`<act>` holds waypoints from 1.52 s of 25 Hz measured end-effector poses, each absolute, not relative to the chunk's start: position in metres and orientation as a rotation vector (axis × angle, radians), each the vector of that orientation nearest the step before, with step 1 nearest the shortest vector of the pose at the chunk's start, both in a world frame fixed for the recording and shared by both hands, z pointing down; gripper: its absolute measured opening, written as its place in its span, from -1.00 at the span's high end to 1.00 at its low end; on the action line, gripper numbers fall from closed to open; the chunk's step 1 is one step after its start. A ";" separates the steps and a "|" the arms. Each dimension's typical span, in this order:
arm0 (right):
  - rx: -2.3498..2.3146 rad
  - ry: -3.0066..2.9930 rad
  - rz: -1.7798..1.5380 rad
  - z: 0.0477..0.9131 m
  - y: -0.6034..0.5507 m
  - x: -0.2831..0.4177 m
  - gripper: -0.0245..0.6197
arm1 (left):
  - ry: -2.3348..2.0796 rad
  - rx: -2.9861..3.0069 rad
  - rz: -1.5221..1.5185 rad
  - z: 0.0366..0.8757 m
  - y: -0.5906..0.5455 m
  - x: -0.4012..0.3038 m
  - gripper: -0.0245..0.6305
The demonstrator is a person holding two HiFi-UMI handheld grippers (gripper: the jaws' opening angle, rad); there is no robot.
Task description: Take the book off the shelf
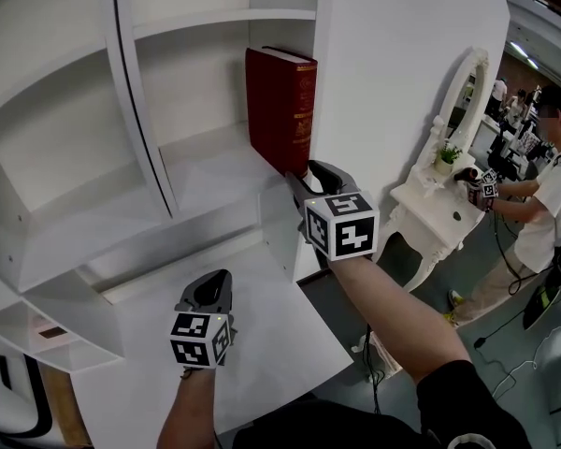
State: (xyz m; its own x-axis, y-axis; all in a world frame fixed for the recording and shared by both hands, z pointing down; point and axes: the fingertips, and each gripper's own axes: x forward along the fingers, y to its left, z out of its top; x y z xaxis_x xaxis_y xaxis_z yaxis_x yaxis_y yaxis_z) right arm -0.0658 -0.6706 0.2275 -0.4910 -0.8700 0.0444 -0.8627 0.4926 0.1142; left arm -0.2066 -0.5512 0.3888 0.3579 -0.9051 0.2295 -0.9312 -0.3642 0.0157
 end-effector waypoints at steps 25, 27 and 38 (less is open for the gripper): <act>1.319 -2.768 -0.069 0.215 -0.651 -0.065 0.21 | -1.684 2.438 0.269 0.392 -0.532 -0.223 0.89; 1.286 -2.774 -0.061 0.213 -0.648 -0.063 0.20 | -1.687 2.440 0.258 0.390 -0.533 -0.225 0.89; 1.318 -2.788 -0.051 0.170 -0.666 -0.072 0.07 | -1.694 2.445 0.224 0.384 -0.521 -0.238 0.89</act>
